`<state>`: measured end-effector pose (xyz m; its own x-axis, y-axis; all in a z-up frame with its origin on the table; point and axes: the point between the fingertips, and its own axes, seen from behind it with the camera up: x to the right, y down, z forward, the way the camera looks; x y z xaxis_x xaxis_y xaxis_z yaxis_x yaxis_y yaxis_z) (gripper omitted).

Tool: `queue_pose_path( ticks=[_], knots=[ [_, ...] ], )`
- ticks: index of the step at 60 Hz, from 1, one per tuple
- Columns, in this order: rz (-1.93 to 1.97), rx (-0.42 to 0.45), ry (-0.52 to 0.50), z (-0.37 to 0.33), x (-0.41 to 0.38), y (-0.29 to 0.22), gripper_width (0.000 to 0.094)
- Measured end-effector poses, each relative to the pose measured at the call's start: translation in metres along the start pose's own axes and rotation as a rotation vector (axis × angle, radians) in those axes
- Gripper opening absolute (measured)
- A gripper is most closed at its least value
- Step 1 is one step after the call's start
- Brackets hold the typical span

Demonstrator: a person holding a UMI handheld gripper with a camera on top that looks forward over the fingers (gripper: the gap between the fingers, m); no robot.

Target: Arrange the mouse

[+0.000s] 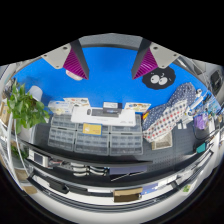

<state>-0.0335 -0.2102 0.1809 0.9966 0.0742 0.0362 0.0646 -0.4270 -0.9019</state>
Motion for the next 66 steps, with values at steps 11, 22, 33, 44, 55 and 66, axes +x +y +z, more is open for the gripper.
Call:
queue_pose_path(
  ticks=[11,22,33,44,55,66],
  knots=[
    [-0.014,-0.057,-0.007,0.012,0.022,0.051,0.0863],
    [-0.001,-0.154,0.055,0.037,0.084,0.116,0.0862],
    [0.018,-0.209,0.126,0.077,0.151,0.141,0.0852],
    [0.028,-0.246,0.122,0.138,0.186,0.145,0.0834],
    [0.035,-0.258,0.107,0.189,0.205,0.130,0.0760],
    [0.056,-0.278,0.061,0.223,0.207,0.115,0.0622]
  ],
)
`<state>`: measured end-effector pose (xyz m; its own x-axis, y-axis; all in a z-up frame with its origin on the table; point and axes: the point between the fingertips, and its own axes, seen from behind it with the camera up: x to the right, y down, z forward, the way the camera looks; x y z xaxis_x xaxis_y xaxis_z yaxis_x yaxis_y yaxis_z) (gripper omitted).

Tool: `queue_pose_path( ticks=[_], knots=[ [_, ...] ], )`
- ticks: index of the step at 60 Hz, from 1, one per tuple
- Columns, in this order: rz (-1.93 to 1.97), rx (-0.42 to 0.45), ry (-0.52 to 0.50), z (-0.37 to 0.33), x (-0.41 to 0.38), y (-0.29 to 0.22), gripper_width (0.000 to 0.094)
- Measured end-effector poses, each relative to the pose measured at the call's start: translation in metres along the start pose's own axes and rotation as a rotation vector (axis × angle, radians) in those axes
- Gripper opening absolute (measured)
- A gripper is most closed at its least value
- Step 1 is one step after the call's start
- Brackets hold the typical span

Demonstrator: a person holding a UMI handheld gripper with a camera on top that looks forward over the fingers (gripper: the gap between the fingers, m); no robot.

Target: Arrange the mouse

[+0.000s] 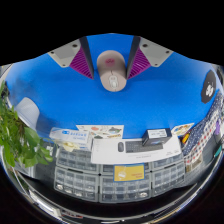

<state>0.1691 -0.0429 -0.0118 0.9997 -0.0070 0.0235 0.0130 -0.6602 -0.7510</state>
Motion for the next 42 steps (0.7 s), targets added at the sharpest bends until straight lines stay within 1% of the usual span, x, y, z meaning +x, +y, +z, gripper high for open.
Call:
queue_pose_path(
  ticks=[6,11,14,20,28,37,42],
  knots=[
    [0.018,-0.004,-0.007,0.010,-0.003,-0.007,0.0485],
    [0.031,-0.011,-0.006,0.014,0.000,-0.010,0.0464],
    [0.033,-0.013,-0.001,0.014,0.000,-0.009,0.0467],
    [0.018,0.004,0.004,0.014,-0.001,-0.010,0.0433],
    [0.037,-0.016,0.016,0.014,0.000,-0.009,0.0339],
    [0.040,-0.058,0.051,0.012,-0.002,-0.014,0.0339],
    [0.044,-0.013,0.072,-0.004,-0.015,-0.046,0.0338]
  ],
)
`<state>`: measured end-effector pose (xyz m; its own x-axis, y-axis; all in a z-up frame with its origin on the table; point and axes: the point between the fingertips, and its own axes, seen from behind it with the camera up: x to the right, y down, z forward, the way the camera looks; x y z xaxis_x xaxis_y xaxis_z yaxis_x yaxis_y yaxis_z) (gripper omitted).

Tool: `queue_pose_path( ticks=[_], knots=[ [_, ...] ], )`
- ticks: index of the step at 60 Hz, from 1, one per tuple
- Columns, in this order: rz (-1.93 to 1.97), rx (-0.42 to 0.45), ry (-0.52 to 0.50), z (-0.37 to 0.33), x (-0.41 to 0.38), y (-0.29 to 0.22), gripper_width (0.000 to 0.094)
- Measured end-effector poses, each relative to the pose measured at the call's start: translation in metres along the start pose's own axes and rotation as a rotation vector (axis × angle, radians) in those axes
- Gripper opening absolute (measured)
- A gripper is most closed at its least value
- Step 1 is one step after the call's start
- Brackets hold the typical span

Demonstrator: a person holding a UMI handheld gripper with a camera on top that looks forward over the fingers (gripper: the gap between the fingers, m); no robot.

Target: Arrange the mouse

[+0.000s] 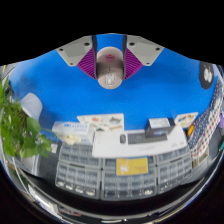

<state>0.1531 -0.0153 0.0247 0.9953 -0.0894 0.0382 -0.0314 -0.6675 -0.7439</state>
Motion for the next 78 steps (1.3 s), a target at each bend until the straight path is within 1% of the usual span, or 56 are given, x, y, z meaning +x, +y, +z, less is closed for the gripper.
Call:
queue_pose_path(
  ticks=[7,16,22,27,34,42,52,58,62,63,64,69,72,73,74,78],
  knots=[
    [0.012,0.127,-0.005,-0.048,-0.051,-0.070,0.0340],
    [-0.011,0.277,-0.040,-0.118,-0.148,-0.144,0.0343],
    [-0.041,0.338,-0.080,-0.156,-0.221,-0.169,0.0342],
    [-0.071,0.356,-0.123,-0.170,-0.283,-0.171,0.0342],
    [-0.105,0.305,-0.189,-0.160,-0.364,-0.140,0.0340],
    [-0.127,0.184,-0.229,-0.127,-0.424,-0.073,0.0338],
    [-0.155,0.038,-0.222,-0.080,-0.449,0.017,0.0337],
    [-0.159,-0.022,-0.198,-0.059,-0.448,0.055,0.0338],
    [-0.147,-0.060,-0.205,-0.051,-0.451,0.077,0.0343],
    [-0.145,-0.060,-0.206,-0.052,-0.450,0.077,0.0342],
    [-0.147,-0.040,-0.207,-0.051,-0.450,0.076,0.0342],
    [-0.165,-0.032,-0.200,-0.051,-0.450,0.078,0.0344],
    [-0.146,-0.035,-0.197,-0.050,-0.450,0.077,0.0367],
    [-0.141,-0.035,-0.194,-0.049,-0.450,0.077,0.0408],
    [-0.139,-0.037,-0.191,-0.049,-0.450,0.076,0.0400],
    [-0.137,-0.046,-0.180,-0.049,-0.450,0.076,0.0451]
  ],
)
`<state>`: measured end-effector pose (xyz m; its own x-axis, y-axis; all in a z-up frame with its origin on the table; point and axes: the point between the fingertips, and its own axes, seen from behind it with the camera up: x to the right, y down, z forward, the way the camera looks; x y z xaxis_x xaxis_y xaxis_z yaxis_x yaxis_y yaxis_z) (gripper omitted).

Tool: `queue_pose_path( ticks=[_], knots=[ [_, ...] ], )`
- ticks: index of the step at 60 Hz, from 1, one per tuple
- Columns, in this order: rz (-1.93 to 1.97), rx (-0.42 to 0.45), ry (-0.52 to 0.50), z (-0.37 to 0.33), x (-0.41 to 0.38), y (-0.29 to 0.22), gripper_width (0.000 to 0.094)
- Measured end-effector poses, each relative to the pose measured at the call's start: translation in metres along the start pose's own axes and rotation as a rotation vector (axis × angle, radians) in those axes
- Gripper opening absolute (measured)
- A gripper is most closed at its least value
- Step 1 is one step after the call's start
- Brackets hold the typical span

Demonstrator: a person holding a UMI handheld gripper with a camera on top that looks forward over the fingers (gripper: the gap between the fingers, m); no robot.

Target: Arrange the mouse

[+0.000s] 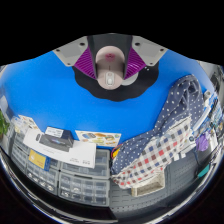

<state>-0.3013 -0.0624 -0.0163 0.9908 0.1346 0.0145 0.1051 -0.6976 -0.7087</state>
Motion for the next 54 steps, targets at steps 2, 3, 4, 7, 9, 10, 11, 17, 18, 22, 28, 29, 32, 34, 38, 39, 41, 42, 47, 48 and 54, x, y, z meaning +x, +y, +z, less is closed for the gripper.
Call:
queue_pose_path(
  ticks=[2,3,4,7,9,10,11,17,18,22,28,29,32,34,38,39,41,42,47,48,54],
  knots=[
    [0.006,-0.015,0.005,0.000,0.001,0.001,0.0470],
    [0.010,-0.022,0.007,0.000,0.001,0.001,0.0498],
    [0.015,-0.031,0.012,-0.001,0.002,0.001,0.0574],
    [0.028,-0.054,0.027,-0.004,0.007,0.002,0.0726],
    [0.036,-0.051,0.028,-0.008,0.008,-0.002,0.0859],
    [0.040,-0.044,0.028,-0.010,0.009,-0.005,0.0850],
    [0.043,-0.037,0.023,-0.013,0.008,-0.009,0.0871],
    [0.056,-0.005,0.040,-0.037,0.021,-0.030,0.0861],
    [0.058,0.001,0.043,-0.042,0.024,-0.034,0.0861],
    [0.071,0.031,0.048,-0.062,0.031,-0.050,0.0864],
    [0.078,0.078,0.051,-0.097,0.047,-0.072,0.0861],
    [0.077,0.087,0.054,-0.103,0.050,-0.076,0.0862],
    [0.074,0.119,0.062,-0.123,0.061,-0.086,0.0865],
    [0.073,0.138,0.066,-0.136,0.070,-0.092,0.0867],
    [0.077,0.167,0.077,-0.160,0.086,-0.101,0.0863],
    [0.080,0.176,0.080,-0.165,0.089,-0.103,0.0863],
    [0.085,0.190,0.080,-0.178,0.099,-0.106,0.0862],
    [0.088,0.196,0.082,-0.184,0.104,-0.107,0.0862],
    [0.100,0.220,0.088,-0.210,0.128,-0.109,0.0865],
    [0.101,0.225,0.090,-0.215,0.132,-0.109,0.0865],
    [0.100,0.247,0.103,-0.239,0.159,-0.104,0.0867]
  ],
)
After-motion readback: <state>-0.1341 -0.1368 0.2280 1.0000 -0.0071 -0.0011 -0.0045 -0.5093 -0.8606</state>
